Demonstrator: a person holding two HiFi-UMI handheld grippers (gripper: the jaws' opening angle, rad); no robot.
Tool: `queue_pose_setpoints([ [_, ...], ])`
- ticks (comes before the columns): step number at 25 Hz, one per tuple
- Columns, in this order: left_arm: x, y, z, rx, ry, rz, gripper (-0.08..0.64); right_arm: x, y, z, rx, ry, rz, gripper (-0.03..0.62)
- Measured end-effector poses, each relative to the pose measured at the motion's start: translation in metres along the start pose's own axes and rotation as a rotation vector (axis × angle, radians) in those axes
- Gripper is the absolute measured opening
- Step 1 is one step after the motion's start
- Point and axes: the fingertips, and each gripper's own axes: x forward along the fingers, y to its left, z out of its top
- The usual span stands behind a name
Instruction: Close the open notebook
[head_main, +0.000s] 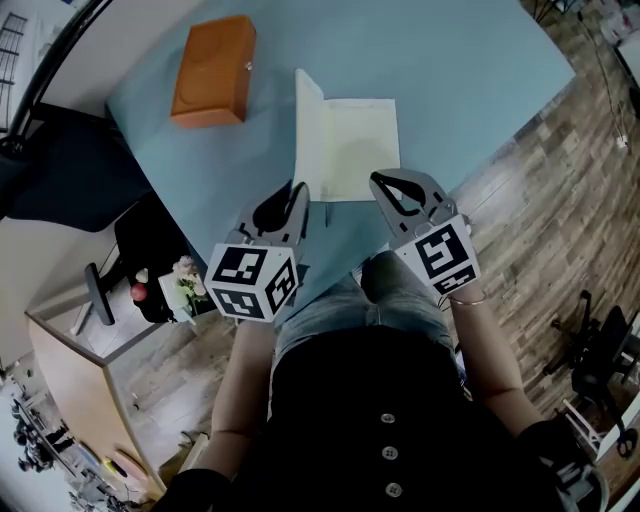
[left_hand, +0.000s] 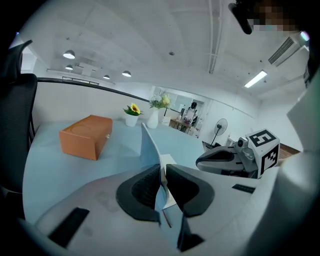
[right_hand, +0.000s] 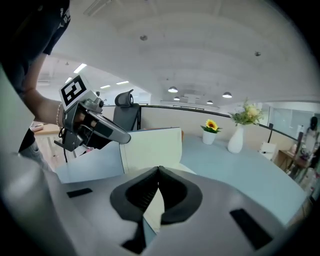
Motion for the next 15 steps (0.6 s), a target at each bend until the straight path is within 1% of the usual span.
queue_pose_setpoints([
  [4,0.011,-0.019,0.002,0.027,0.011,-0.048,0.038,-0.016,-0.011,-0.002,0.057,-0.016,-0.043,0.005],
  [10,0.029,-0.046,0.000,0.080,0.065,-0.122,0.037,-0.035,-0.024,-0.008,0.088,-0.020,-0.101,0.005],
  [15,0.043,-0.061,-0.004,0.110,0.096,-0.166,0.037,-0.049,-0.041,-0.015,0.160,-0.032,-0.170,0.005],
])
